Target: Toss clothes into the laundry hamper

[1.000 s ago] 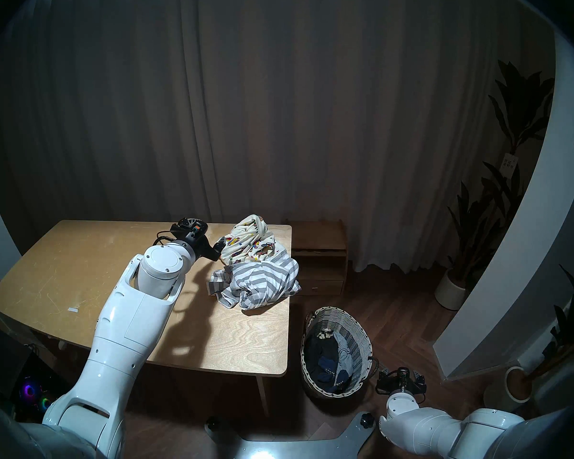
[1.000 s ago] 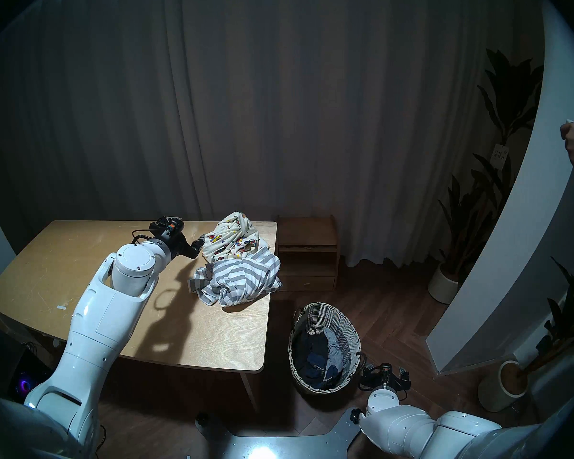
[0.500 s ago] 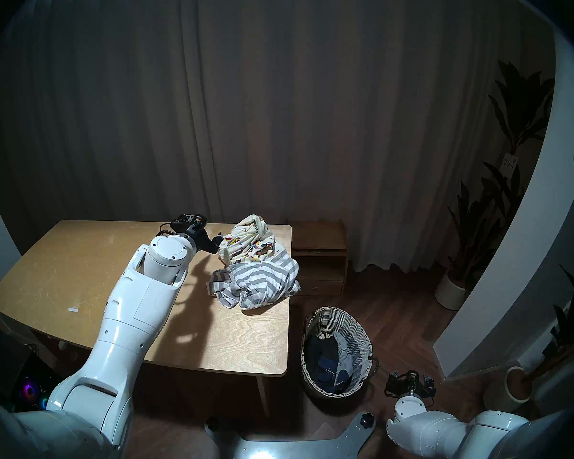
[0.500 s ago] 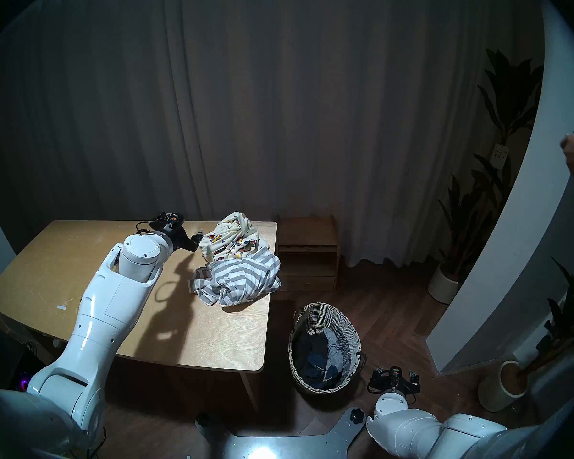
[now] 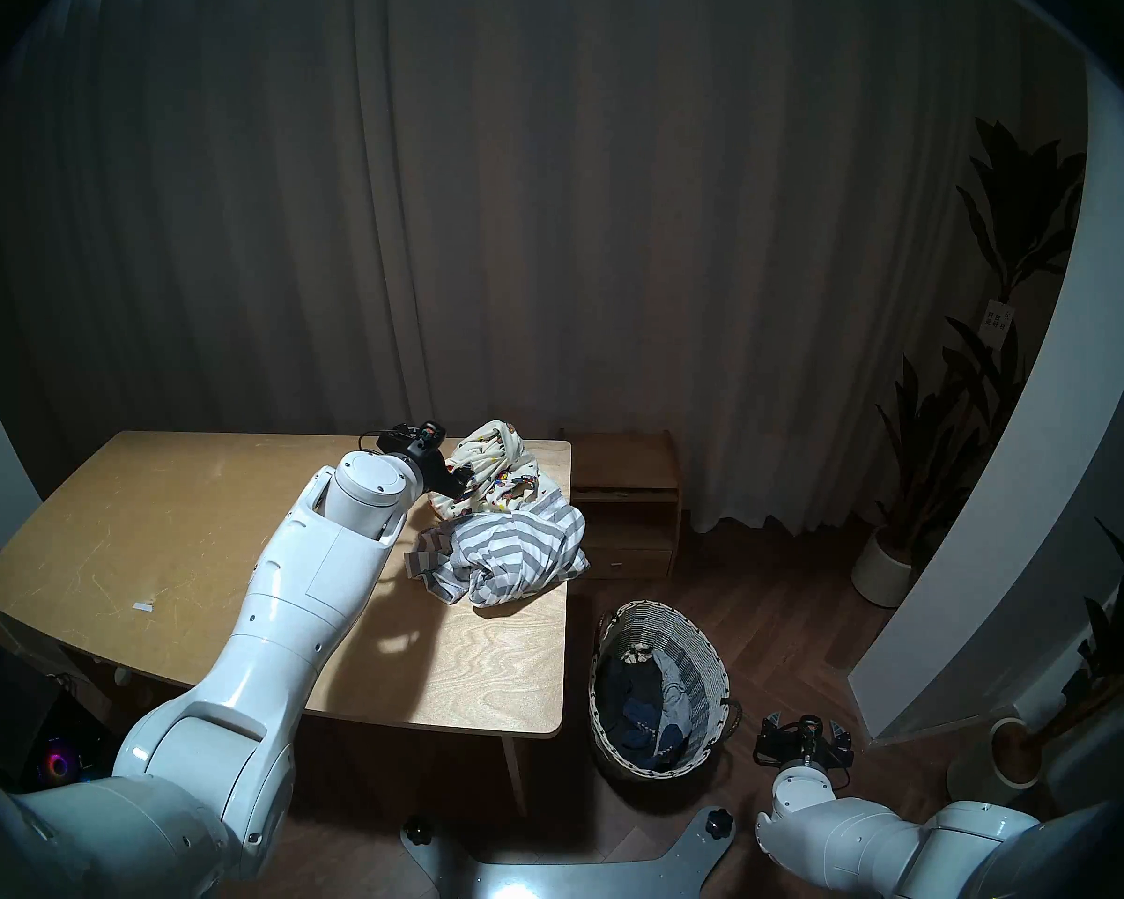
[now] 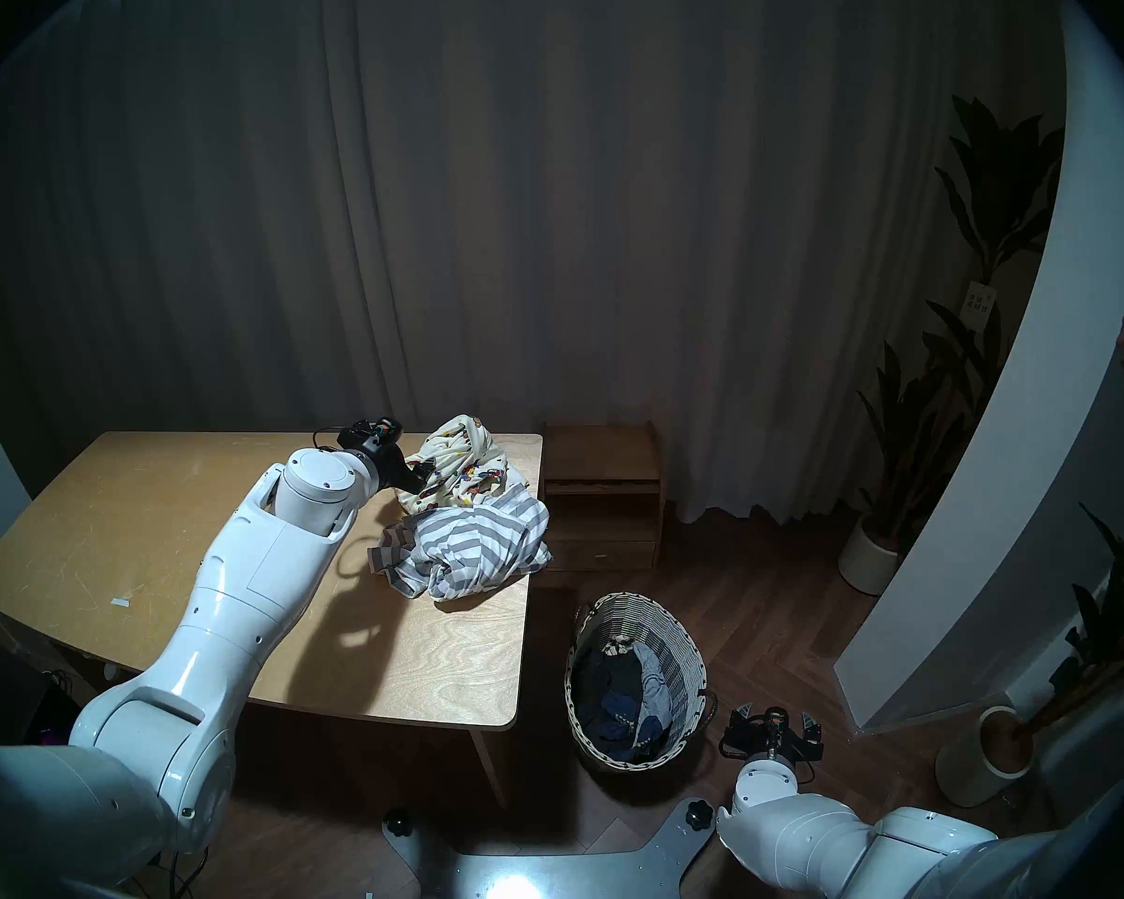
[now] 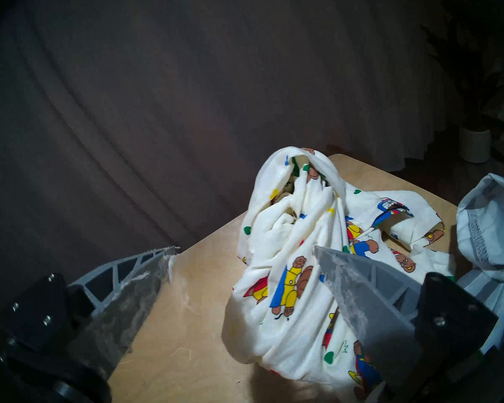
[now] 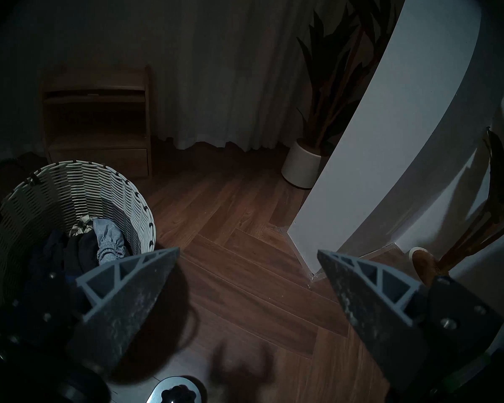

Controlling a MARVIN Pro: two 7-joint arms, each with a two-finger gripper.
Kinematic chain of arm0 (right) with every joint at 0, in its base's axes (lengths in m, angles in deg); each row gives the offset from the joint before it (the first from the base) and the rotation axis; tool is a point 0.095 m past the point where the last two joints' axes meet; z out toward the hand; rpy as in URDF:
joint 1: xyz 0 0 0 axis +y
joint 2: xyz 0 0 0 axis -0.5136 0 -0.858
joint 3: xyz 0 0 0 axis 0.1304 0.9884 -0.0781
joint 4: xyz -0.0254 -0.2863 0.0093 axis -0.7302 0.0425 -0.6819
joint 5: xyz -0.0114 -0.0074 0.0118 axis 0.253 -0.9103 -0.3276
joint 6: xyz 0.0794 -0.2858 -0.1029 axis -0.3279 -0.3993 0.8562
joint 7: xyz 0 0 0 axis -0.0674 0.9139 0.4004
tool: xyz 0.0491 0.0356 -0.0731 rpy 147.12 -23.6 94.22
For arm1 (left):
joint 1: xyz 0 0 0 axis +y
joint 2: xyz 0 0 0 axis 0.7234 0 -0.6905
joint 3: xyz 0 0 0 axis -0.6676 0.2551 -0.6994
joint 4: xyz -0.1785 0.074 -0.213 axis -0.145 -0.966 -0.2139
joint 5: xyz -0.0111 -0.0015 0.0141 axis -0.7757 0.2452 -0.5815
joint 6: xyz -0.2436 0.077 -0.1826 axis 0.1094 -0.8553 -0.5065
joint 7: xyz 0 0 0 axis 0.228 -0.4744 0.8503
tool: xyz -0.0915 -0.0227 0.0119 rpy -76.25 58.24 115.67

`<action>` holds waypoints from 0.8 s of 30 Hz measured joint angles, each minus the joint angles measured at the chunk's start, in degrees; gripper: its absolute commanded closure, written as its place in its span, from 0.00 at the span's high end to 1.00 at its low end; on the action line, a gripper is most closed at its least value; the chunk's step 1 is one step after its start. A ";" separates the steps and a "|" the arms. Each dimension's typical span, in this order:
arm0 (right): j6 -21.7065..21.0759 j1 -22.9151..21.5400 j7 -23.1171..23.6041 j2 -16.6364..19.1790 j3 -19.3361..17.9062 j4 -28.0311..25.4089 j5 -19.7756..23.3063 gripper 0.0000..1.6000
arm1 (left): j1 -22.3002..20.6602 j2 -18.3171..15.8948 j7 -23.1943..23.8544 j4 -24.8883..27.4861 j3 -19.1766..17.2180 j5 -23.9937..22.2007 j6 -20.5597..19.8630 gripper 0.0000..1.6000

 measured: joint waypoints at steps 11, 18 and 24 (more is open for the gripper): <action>1.38 1.08 -0.85 0.76 -0.33 -1.52 -0.45 1.00 | -4.91 1.73 2.87 -8.96 1.76 0.51 -0.32 1.00; 2.43 1.90 -1.07 0.88 -0.22 -3.05 -1.02 1.00 | -7.65 2.97 4.54 -13.16 2.63 0.54 -0.35 1.00; 3.33 2.45 -1.34 1.02 -0.17 -4.46 -1.58 1.00 | -10.08 3.40 5.79 -16.93 2.72 0.58 -0.32 1.00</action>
